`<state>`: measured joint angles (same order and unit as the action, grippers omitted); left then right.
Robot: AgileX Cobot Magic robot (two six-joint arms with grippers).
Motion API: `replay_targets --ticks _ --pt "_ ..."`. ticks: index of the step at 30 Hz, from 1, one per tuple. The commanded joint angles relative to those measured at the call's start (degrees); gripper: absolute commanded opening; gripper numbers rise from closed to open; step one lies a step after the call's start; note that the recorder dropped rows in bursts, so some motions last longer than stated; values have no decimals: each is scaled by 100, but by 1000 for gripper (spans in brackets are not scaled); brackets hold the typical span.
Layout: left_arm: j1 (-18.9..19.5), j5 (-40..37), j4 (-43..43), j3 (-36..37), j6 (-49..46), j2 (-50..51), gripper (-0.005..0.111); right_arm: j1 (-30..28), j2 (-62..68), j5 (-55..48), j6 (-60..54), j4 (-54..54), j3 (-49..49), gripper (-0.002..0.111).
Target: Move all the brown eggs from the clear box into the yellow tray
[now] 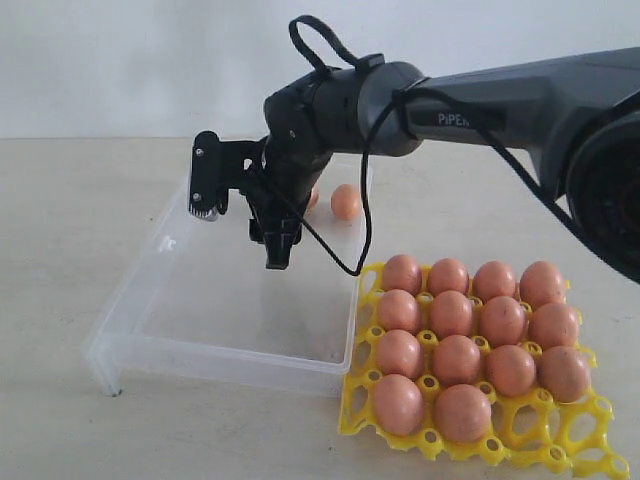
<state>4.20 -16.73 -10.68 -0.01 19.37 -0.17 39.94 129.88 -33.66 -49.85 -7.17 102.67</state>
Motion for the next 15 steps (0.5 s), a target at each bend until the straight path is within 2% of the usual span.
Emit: replay_targets --ticks 1,7,15 --pt "-28 -5 37 1 42 17 -4 -162 129 405 425 -90 -1 61" --pt "-28 -5 37 1 42 17 -4 -376 268 797 1069 -423 -1 61" --pt "-28 -5 37 1 42 17 -4 -613 408 980 1080 -423 -1 61"
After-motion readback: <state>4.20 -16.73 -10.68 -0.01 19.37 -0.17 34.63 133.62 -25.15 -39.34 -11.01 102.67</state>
